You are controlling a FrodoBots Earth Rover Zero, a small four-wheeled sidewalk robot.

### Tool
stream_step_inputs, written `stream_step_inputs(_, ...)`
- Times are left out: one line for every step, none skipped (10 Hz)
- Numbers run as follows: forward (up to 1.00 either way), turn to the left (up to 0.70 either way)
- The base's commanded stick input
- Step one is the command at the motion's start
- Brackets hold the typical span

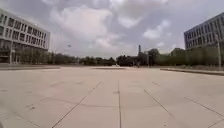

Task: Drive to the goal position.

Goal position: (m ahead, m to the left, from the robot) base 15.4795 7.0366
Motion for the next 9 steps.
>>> stream_step_inputs(0.5,-0.52)
stream_step_inputs(0.5,-0.31)
stream_step_inputs(0.5,-0.12)
stream_step_inputs(0.5,-0.04)
stream_step_inputs(0.5,-0.02)
stream_step_inputs(0.5,-0.02)
stream_step_inputs(0.5,-0.02)
stream_step_inputs(0.5,-0.02)
stream_step_inputs(0.5,-0.02)
